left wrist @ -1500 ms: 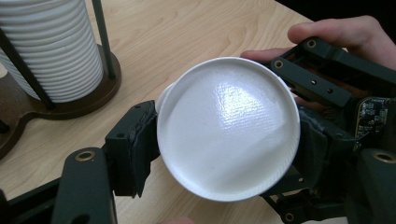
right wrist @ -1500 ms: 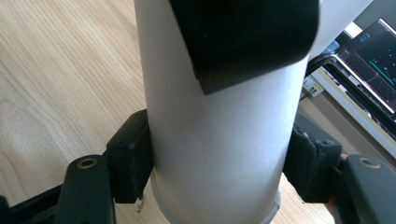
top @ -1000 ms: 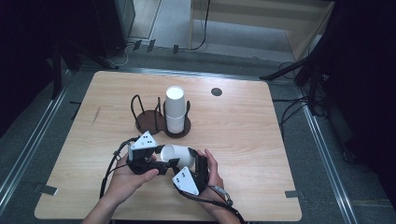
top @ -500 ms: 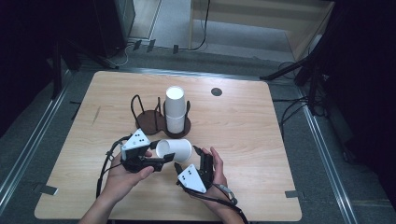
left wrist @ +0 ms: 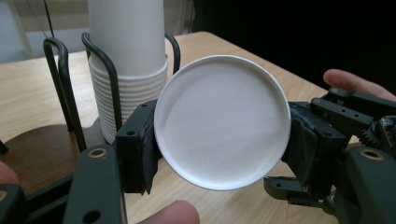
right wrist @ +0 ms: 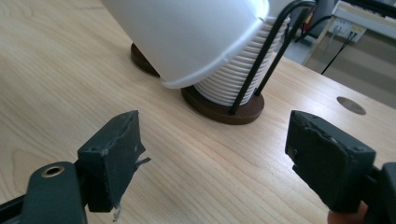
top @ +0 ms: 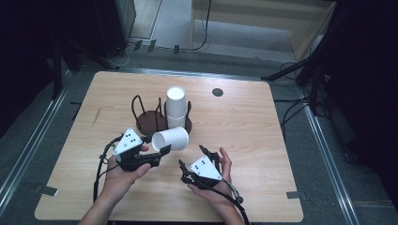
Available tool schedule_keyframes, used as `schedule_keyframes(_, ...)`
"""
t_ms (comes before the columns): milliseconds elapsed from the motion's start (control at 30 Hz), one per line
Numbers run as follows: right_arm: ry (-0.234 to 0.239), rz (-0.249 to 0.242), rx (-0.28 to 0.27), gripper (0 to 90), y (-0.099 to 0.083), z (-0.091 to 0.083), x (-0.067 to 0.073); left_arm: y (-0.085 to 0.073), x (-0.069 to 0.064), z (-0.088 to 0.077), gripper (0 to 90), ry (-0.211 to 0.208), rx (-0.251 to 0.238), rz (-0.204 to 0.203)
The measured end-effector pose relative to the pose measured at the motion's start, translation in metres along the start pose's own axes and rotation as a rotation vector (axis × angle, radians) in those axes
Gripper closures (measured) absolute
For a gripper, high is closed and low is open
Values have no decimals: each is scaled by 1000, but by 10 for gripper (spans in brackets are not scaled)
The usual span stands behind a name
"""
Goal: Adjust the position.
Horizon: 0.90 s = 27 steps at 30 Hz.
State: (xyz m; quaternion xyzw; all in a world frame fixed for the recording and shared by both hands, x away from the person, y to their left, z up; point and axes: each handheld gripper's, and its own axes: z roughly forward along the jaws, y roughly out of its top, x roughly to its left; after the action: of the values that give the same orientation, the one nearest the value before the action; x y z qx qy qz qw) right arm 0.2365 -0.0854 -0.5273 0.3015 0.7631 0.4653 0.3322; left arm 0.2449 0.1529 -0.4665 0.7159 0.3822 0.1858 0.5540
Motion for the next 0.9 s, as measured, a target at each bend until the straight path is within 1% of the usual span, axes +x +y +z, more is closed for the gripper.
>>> schedule_keyframes(33, 0, 9, 0, 187, 0, 0, -1, 0, 0, 0, 348, -9, -10, -8)
schedule_keyframes(67, 0, 17, -3, 190, 1, 0, -2, 0, 1, -1, 347, -10, -20, -7)
schedule_keyframes(133, 5, 29, -11, 207, 1, -1, -2, 1, 1, -1, 345, -5, -39, -7)
schedule_keyframes(167, 4, 35, -7, 184, 1, 0, -3, 0, 2, -2, 344, -5, -49, -7)
schedule_keyframes(200, 0, 46, 12, 141, 2, 1, -3, 0, 2, -2, 344, -8, -56, -13)
schedule_keyframes(233, -3, 58, 24, 144, 2, 1, -4, 0, 2, -2, 343, -11, -62, -16)
schedule_keyframes(267, -5, 56, 20, 147, 1, 2, -4, 0, 3, -3, 343, -10, -69, -17)
schedule_keyframes(300, -16, 54, 25, 145, 0, 2, -3, 0, 3, -3, 343, -3, -77, -14)
schedule_keyframes(333, -24, 47, 24, 145, 0, 2, -3, 0, 3, -3, 342, 14, -87, -9)
schedule_keyframes(367, -30, 47, 20, 144, -1, 2, -3, -1, 4, -4, 342, 28, -101, -10)
schedule_keyframes(400, -35, 58, 15, 144, 0, 2, -4, -1, 4, -4, 343, 28, -108, -12)
schedule_keyframes(433, -39, 65, 16, 145, 0, 2, -4, -1, 6, -4, 343, 21, -115, -25)
schedule_keyframes(500, -44, 77, -11, 178, 0, 1, -6, -2, 7, -5, 344, 12, -126, -39)
schedule_keyframes(567, -43, 88, -30, 217, 1, 0, -8, -3, 8, -5, 345, 29, -131, -43)
schedule_keyframes(633, -31, 120, -45, 229, 2, 0, -11, -4, 9, -5, 345, 45, -142, -49)
schedule_keyframes(667, -21, 139, -48, 227, 2, -1, -12, -4, 11, -5, 345, 36, -141, -63)
schedule_keyframes(700, -8, 174, -58, 221, 2, -1, -13, -4, 11, -4, 345, 31, -136, -74)
schedule_keyframes(733, -2, 200, -63, 211, 2, 0, -14, -5, 12, -5, 345, 40, -133, -70)
schedule_keyframes(800, -13, 224, -50, 210, 2, 0, -16, -6, 12, -4, 346, 54, -151, -76)
schedule_keyframes(833, -19, 232, -49, 206, 3, 0, -16, -7, 13, -3, 346, 71, -158, -71)
schedule_keyframes(900, -19, 266, -46, 172, 4, -1, -17, -8, 13, -3, 346, 78, -169, -68)
